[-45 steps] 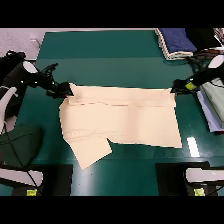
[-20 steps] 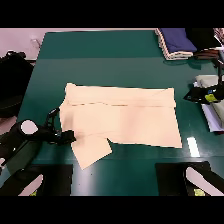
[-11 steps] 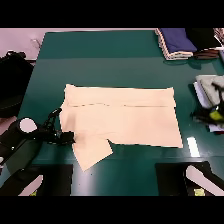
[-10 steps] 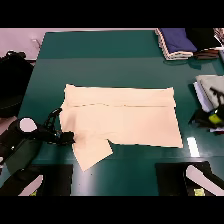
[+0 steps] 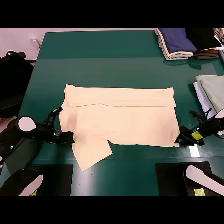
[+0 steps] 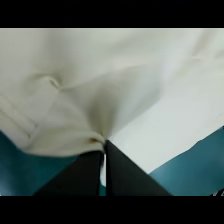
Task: Fold the shirts.
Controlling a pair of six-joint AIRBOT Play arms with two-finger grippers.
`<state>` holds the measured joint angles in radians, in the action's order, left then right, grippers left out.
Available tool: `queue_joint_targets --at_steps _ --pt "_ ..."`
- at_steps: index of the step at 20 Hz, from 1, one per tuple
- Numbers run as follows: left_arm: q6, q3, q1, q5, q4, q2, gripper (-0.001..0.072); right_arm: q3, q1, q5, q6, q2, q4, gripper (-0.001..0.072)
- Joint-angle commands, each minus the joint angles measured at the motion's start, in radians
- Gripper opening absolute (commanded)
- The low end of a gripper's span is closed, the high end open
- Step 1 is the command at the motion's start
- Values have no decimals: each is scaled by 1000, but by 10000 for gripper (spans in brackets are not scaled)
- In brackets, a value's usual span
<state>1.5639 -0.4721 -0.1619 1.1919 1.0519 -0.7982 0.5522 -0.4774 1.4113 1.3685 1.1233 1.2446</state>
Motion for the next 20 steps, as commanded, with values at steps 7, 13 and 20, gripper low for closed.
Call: queue_joint_targets --at_steps 7,13,20 --pt "141 -50 0 327 62 318 21 92 94 181 -16 -307 201 19" --pt "109 -200 0 215 111 288 21 198 97 186 5 -361 188 18" --pt "23 -355 0 -70 232 -111 22 470 296 44 69 -5 187 19"
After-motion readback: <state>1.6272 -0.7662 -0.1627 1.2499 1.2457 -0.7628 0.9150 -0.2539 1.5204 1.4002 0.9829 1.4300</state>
